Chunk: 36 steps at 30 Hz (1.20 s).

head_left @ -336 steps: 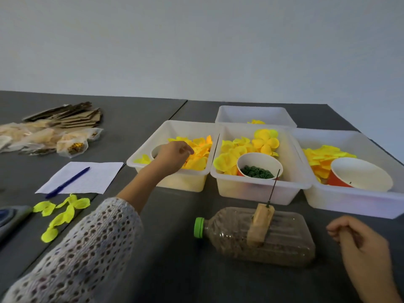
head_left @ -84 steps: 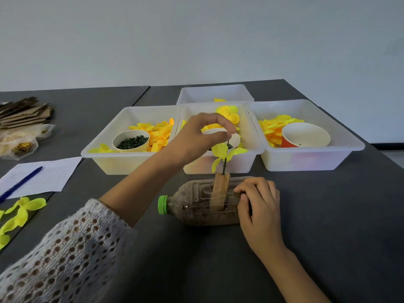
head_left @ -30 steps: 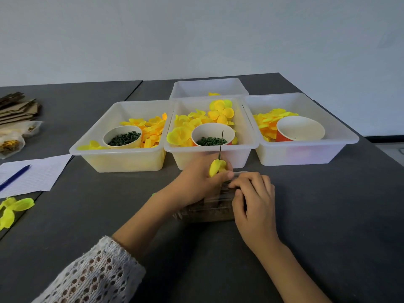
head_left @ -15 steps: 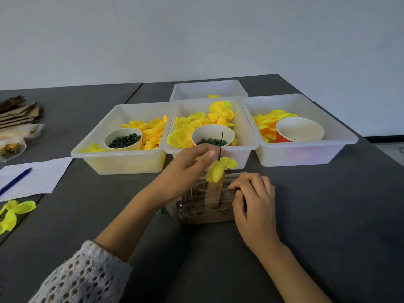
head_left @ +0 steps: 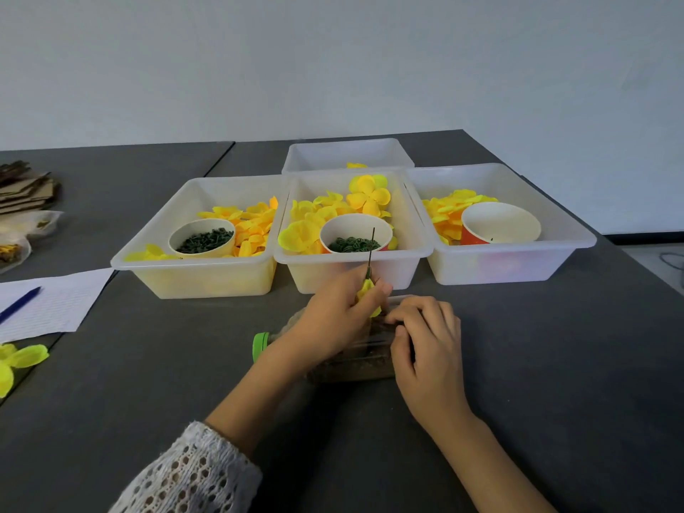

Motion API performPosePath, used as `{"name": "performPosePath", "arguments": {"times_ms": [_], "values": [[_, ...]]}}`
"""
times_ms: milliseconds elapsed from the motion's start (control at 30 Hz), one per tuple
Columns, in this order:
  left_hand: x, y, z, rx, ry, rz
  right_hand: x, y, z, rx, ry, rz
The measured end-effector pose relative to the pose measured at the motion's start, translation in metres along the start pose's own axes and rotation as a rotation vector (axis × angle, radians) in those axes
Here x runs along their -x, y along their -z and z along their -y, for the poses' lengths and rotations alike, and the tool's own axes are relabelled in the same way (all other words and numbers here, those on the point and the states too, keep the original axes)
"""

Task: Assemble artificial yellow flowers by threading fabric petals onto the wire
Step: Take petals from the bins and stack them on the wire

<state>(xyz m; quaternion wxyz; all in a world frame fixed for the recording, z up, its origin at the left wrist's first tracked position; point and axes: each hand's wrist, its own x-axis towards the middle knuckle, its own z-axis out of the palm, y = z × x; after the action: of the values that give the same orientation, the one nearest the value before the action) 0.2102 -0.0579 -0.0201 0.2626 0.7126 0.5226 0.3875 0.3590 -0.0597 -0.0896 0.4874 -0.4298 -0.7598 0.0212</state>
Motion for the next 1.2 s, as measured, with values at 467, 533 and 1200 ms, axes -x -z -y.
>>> {"name": "performPosePath", "arguments": {"times_ms": [467,533,1200], "values": [[0.005,-0.001,0.009,-0.357,0.076,-0.018,0.0,0.002,0.003,0.017,0.001,0.014],[0.008,0.001,0.012,-0.423,0.089,-0.025,0.0,0.002,0.004,0.019,0.0,0.011],[-0.007,-0.02,-0.007,0.26,-0.016,-0.209,0.001,0.002,0.005,0.057,-0.032,0.022]]}}
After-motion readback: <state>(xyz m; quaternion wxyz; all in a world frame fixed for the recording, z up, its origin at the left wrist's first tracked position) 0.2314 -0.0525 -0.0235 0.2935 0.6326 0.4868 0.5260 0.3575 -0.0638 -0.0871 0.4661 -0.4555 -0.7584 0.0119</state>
